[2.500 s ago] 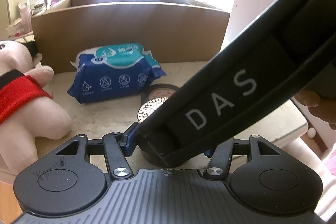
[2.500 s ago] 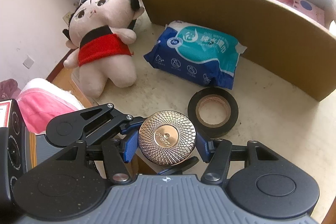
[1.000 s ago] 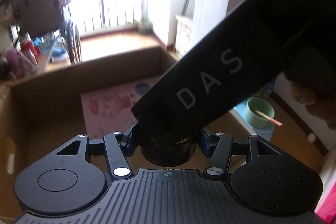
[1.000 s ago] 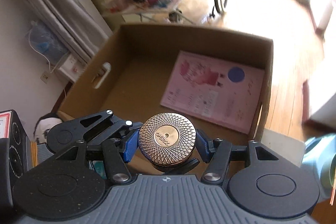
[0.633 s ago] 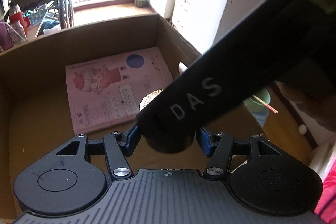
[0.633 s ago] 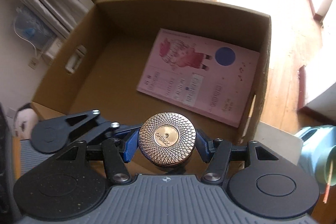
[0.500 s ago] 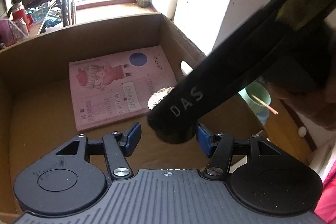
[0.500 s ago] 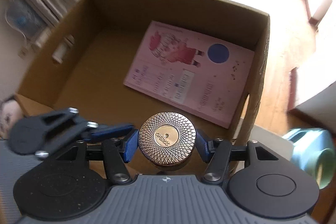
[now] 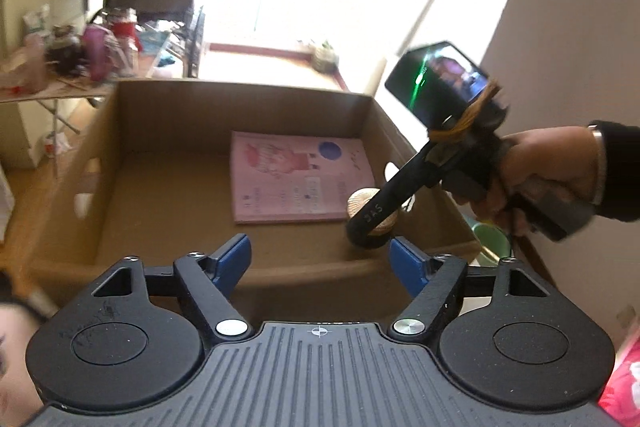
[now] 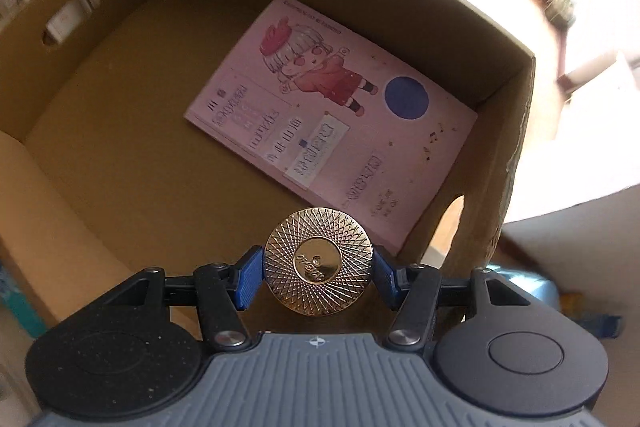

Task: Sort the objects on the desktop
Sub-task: 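Lower the jar into the box and open the right gripper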

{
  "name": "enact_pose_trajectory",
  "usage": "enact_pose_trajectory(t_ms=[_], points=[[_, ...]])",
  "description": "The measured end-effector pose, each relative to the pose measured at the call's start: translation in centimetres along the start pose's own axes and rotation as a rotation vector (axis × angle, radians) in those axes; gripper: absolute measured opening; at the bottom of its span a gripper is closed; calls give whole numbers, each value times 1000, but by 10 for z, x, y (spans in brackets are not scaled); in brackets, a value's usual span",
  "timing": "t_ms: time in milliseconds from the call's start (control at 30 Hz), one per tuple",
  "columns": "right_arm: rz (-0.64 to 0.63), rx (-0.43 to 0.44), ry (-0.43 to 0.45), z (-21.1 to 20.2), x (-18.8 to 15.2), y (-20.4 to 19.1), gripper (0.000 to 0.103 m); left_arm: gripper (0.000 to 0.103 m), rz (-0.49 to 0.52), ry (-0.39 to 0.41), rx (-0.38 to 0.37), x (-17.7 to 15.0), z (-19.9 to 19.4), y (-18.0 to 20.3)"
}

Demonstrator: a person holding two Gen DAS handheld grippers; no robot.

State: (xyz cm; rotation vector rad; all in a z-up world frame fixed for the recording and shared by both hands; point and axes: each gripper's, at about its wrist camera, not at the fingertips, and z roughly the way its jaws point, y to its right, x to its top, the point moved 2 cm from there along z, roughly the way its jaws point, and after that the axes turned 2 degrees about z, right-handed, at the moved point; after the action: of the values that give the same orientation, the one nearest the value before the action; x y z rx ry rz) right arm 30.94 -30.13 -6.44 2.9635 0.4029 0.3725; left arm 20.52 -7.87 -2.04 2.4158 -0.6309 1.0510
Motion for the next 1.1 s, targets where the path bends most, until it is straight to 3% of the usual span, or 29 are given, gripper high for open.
enact_pose_trajectory(t_ms=[300, 433, 733, 900, 1100], points=[[-59, -102, -13, 8, -1, -5, 61, 77, -152, -13, 39, -66, -67, -9], [-46, -121, -20, 8, 0, -4, 57, 77, -175, -39, 83, -89, -88, -3], [-81, -207, -37, 8, -9, -15, 53, 77, -176, -70, 104, -113, -103, -2], [-50, -161, 45, -18, -14, -17, 53, 78, -146, -61, 114, -121, -106, 0], [-6, -121, 238, -84, -38, -17, 53, 78, -124, -68, 110, -131, -102, 7]])
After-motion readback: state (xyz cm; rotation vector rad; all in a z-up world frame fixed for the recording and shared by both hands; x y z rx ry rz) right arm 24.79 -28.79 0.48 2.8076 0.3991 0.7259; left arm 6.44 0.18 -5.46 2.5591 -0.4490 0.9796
